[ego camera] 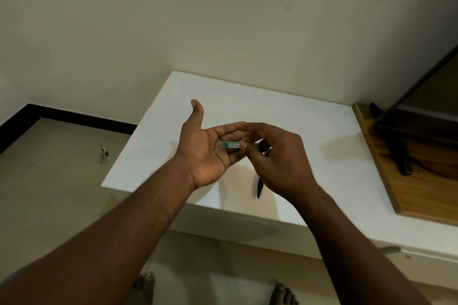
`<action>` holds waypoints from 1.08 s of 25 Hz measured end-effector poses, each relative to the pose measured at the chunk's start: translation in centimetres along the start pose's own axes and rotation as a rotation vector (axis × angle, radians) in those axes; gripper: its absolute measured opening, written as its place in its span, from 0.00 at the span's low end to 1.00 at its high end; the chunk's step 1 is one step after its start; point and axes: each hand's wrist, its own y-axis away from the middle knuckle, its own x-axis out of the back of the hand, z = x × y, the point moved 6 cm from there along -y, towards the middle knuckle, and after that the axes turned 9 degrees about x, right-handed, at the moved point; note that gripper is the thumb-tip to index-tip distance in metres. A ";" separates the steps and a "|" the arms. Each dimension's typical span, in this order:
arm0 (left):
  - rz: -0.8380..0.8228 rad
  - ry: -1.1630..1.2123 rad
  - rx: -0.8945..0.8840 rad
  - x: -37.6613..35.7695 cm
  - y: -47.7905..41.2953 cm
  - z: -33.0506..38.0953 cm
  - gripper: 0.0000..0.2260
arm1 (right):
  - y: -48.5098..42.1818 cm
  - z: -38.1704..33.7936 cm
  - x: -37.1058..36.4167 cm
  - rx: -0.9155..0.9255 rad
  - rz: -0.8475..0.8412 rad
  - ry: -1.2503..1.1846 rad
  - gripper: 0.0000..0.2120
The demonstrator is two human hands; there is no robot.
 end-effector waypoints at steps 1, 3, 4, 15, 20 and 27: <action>0.001 0.004 0.002 0.0 0.0 0.0 0.50 | 0.0 0.0 0.1 -0.001 0.002 -0.001 0.14; 0.009 0.007 0.002 0.0 0.0 0.0 0.50 | 0.0 -0.1 0.1 0.017 -0.004 0.003 0.13; 0.008 0.007 0.000 0.0 0.0 0.0 0.50 | 0.1 -0.1 0.0 0.010 0.000 0.000 0.13; -0.021 0.041 0.012 -0.3 0.2 0.0 0.50 | 0.1 0.0 0.2 -0.045 0.012 -0.031 0.12; 0.000 0.075 0.011 -0.2 0.1 0.1 0.49 | 0.2 0.8 0.2 -0.143 0.037 -0.107 0.09; 0.348 -0.298 -0.123 1.1 0.6 1.3 0.24 | 0.2 1.8 1.0 -0.288 0.105 -0.213 0.09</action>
